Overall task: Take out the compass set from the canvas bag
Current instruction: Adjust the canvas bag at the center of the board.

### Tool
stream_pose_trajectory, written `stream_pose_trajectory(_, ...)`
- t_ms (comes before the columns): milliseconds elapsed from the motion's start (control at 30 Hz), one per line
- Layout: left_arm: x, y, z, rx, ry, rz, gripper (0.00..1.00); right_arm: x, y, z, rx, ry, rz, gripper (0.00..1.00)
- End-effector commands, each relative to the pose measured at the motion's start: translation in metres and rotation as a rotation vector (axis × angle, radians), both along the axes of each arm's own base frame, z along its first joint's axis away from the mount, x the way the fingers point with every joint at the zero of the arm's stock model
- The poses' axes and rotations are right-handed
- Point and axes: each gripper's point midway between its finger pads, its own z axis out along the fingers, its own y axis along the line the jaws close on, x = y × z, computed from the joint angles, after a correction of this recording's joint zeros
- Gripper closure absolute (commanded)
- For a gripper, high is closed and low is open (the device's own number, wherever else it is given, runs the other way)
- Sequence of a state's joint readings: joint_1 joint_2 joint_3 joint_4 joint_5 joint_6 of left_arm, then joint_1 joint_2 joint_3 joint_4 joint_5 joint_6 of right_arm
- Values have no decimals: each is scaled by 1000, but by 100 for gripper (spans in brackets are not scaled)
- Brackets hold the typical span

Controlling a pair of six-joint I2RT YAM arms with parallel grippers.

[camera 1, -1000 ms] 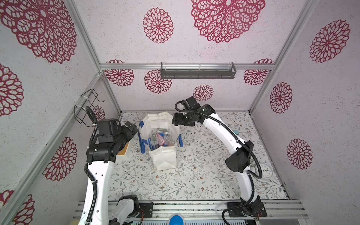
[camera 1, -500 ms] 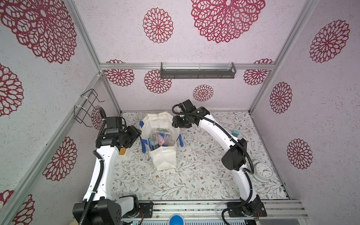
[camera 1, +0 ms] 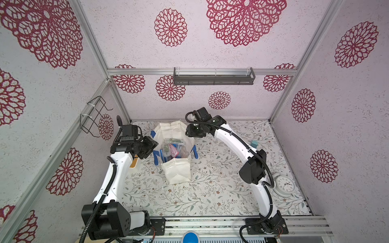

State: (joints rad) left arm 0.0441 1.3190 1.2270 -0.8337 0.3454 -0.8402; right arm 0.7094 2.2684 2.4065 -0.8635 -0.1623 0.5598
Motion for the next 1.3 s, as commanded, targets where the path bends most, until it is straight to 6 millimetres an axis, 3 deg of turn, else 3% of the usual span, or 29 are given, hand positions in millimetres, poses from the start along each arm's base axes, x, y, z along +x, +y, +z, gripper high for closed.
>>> stream_pose_trajectory(0, -7, -10, -9, 26, 23, -17, 47, 3, -2, 15, 22, -25, -19, 36)
stream_pose_trajectory(100, -8, -12, -13, 41, 27, -11, 49, 4, -3, 14, 15, -21, -31, 25)
stream_pose_trajectory(267, -5, -15, -14, 64, 29, -20, 57, 6, -2, 15, 25, -21, -45, 27)
stream_pose_trajectory(433, 3, -12, -5, 101, 8, -24, 83, 8, -1, 22, 50, -28, -63, 55)
stream_pose_trajectory(533, 14, -5, 13, 163, -13, -41, 99, 5, 2, 29, 82, -20, -55, 80)
stream_pose_trajectory(633, 29, 0, 32, 220, -27, -66, 100, -2, 6, 35, 110, -3, -39, 99)
stream_pose_trajectory(867, 66, 2, 84, 329, -115, -132, 100, -27, 20, 51, 102, -48, 21, 100)
stream_pose_trajectory(967, 73, -14, 97, 368, -167, -212, 100, -40, 26, 40, 90, -49, 43, 100)
stream_pose_trajectory(1133, 60, -62, 72, 426, -170, -380, 100, -61, 19, -4, 118, 4, 36, 100)
stream_pose_trajectory(1267, 38, -82, 53, 396, -188, -410, 100, -77, 3, -21, 141, 20, 18, 100)
